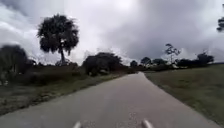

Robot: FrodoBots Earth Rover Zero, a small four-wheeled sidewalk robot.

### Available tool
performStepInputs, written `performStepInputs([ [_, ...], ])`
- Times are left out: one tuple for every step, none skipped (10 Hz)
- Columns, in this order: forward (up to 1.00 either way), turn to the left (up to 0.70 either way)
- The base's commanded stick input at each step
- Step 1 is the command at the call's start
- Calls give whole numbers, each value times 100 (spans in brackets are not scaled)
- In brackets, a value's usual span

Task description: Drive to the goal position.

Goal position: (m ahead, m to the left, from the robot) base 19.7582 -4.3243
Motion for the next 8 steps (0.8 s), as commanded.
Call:
performStepInputs([
  [70, -4],
  [70, -5],
  [70, -15],
  [70, -6],
  [70, 0],
  [85, -24],
  [85, -28],
  [85, -32],
])
